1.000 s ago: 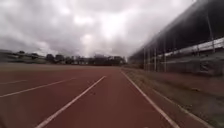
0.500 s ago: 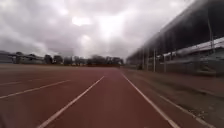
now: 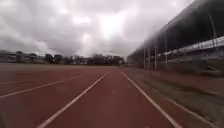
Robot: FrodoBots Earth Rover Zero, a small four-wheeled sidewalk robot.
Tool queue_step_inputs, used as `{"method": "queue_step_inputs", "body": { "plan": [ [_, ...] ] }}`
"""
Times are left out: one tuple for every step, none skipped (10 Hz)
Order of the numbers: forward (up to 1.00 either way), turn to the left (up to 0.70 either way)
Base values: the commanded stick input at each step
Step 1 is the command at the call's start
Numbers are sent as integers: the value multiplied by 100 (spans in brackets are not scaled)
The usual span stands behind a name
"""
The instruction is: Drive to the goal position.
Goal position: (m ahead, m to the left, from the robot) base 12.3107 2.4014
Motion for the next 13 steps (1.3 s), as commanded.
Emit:
{"method": "queue_step_inputs", "body": {
  "plan": [
    [70,0],
    [70,0],
    [70,0],
    [70,0],
    [70,0],
    [70,-7],
    [70,-20],
    [70,-23],
    [70,-16],
    [70,-10],
    [70,-3],
    [70,0],
    [70,0]
  ]
}}
